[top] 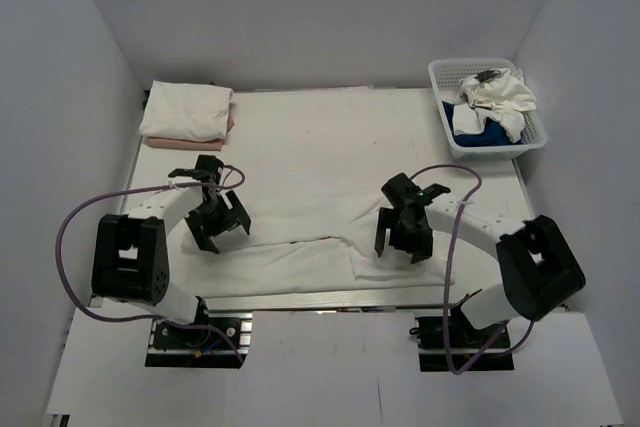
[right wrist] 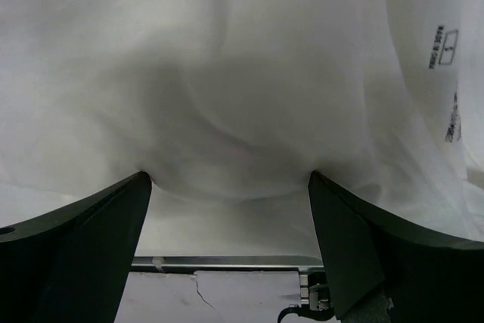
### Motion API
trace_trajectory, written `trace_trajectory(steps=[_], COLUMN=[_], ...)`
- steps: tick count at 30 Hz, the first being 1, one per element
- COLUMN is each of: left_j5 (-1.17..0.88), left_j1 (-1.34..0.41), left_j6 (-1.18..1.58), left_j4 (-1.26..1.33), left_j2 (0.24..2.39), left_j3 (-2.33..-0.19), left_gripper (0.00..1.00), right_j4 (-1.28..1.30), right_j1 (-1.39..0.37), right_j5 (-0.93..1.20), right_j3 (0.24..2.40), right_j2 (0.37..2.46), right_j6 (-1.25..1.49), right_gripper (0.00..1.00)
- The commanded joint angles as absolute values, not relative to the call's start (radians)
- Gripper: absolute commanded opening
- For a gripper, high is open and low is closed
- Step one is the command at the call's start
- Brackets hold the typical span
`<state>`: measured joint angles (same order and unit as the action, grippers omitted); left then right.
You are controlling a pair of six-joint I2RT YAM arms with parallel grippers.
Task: Fold and stack the t-shirts
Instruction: Rotate the tshirt 90 degrees
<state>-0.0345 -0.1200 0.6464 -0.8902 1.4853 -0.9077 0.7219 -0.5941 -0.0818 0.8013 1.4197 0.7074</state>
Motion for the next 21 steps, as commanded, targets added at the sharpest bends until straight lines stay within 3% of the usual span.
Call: trace_trajectory(steps=[1,9,14,17,21], left_j5=[-0.117,-0.058,-0.162,-0.267,-0.385], left_j1=[-0.130,-0.164,-0.221,-0.273,-0.339], left_j6=[0.647,0.684,0.748,0.848,0.943], left_j4=[-0.822,-0.857,-0.917,-0.933,-0.893], left_j2=[1.525,1.653,1.689,1.602,1.546], left_j3=[-0.858,-0.856,-0.867,-0.850,-0.818], left_gripper=[1.00,1.00,1.00,1.00,1.00], right_j4=[0.672,0.600,0.574,0.520,0.480], right_j1=[-0.568,-0.459,-0.407,-0.379,-0.367], right_j5=[-0.066,-0.115,-0.104,-0.112,0.048], right_j3=[0.810,0.965,1.256,1.424,1.757], right_j2=[1.482,1.702,1.899,2.009,2.230], right_j6=[0.689,0.615,0.543,0.496,0.423], right_gripper=[0.90,0.90,0.90,0.90,0.90])
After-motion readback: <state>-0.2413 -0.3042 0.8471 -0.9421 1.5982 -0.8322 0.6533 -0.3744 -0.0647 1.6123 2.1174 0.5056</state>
